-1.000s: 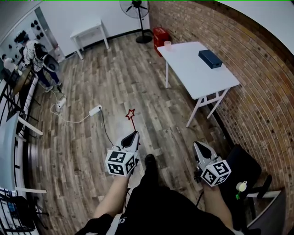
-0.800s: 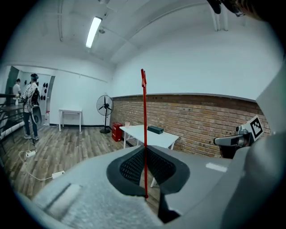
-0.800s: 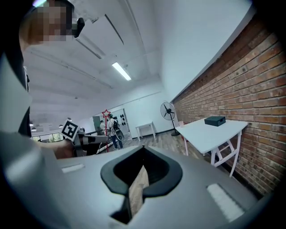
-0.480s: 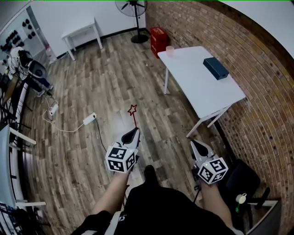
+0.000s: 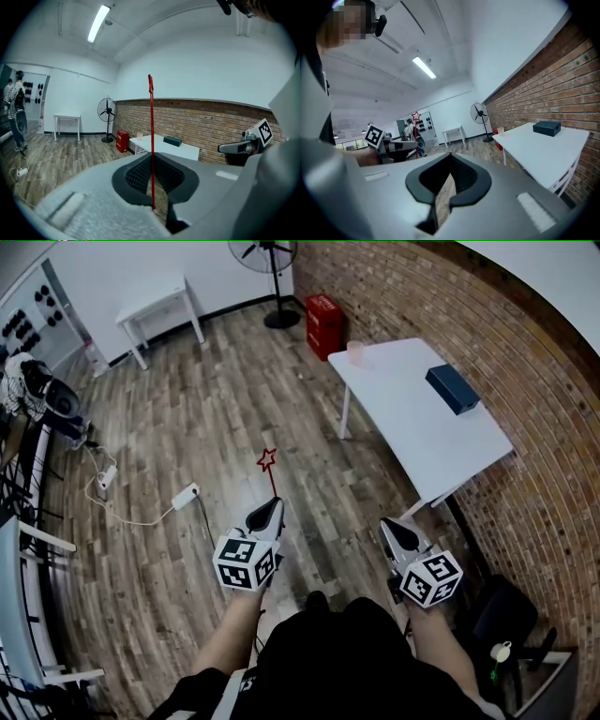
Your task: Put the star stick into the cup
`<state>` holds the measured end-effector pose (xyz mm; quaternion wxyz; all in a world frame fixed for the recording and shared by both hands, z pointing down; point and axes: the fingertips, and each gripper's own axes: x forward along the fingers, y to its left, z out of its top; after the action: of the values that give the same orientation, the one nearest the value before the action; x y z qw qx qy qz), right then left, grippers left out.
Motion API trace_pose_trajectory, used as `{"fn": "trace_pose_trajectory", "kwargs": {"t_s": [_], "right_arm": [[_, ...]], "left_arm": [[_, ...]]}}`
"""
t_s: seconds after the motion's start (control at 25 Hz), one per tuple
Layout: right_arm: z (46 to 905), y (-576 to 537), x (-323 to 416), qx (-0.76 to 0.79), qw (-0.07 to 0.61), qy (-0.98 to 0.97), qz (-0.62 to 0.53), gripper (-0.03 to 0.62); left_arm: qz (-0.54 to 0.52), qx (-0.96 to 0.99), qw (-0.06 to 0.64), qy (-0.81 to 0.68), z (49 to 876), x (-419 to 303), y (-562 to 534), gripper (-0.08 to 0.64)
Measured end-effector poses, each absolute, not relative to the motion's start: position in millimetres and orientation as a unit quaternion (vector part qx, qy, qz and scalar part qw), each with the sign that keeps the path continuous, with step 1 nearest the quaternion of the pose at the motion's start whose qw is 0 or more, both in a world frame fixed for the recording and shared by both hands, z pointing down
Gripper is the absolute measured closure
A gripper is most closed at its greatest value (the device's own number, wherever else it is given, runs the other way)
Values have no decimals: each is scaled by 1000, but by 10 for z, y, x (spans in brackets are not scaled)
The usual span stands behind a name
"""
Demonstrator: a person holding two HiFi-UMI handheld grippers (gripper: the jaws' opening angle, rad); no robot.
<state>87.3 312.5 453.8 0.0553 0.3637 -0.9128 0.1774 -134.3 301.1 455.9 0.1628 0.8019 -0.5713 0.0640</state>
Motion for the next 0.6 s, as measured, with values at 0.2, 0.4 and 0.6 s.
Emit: {"fn": "trace_pose_trajectory", "kwargs": {"t_s": [0.2, 0.4, 0.6], "right_arm": [[4630, 2863, 762, 355, 56, -912, 198, 592], [4746, 2448, 729, 350, 52, -913, 204, 592], [4772, 1766, 648, 336, 43, -920, 196, 592]], "left_arm": [[66, 789, 178, -584, 4682, -1546, 2841, 545], [78, 786, 182, -586, 4757, -1512, 2517, 545], [82, 792, 168, -582, 4667, -1374, 1834, 545]]}}
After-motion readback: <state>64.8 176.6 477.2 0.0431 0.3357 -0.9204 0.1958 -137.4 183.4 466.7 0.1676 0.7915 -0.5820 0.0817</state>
